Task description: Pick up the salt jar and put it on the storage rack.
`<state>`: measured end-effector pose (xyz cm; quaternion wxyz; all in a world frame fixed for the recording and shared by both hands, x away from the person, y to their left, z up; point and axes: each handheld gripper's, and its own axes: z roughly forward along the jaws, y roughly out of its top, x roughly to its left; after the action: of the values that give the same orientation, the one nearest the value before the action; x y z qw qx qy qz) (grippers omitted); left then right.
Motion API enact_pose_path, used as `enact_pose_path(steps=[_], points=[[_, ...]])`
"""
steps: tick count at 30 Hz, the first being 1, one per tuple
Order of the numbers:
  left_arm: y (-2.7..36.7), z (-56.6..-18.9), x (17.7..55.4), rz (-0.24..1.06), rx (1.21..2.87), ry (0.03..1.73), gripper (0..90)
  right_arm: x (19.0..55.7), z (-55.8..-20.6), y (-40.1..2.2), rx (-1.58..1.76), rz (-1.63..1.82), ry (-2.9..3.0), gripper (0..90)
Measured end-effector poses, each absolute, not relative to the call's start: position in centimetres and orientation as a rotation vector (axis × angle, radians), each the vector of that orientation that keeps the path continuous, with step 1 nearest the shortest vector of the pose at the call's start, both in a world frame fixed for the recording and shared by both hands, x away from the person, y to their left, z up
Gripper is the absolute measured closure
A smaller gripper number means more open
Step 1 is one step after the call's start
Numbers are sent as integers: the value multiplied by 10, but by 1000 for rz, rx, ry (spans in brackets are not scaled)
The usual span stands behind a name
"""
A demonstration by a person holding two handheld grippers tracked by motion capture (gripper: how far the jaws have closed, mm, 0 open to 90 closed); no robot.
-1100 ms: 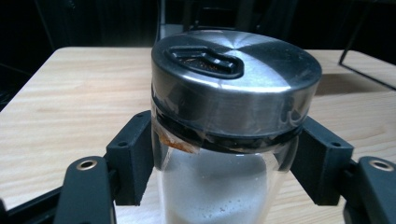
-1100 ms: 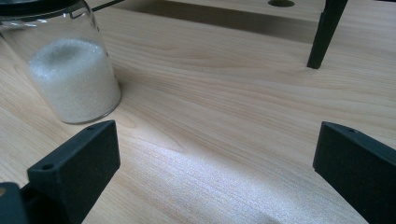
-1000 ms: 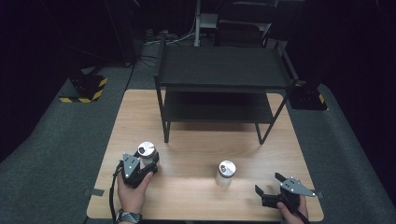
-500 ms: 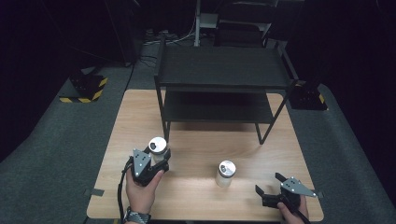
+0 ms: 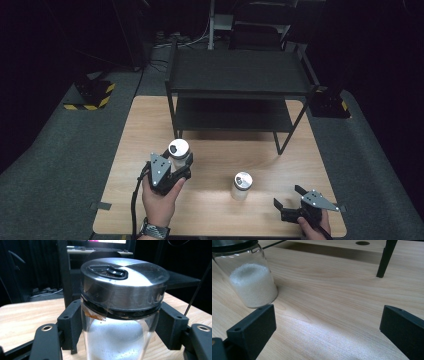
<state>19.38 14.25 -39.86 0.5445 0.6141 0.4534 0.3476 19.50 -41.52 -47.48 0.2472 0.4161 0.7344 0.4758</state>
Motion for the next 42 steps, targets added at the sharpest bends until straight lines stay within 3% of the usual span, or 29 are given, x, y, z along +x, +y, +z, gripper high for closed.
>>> enact_pose_path(steps=[42], points=[[98,-288,232,935,1323,908,314,194,-477,-418,1139,1316,1989,1]])
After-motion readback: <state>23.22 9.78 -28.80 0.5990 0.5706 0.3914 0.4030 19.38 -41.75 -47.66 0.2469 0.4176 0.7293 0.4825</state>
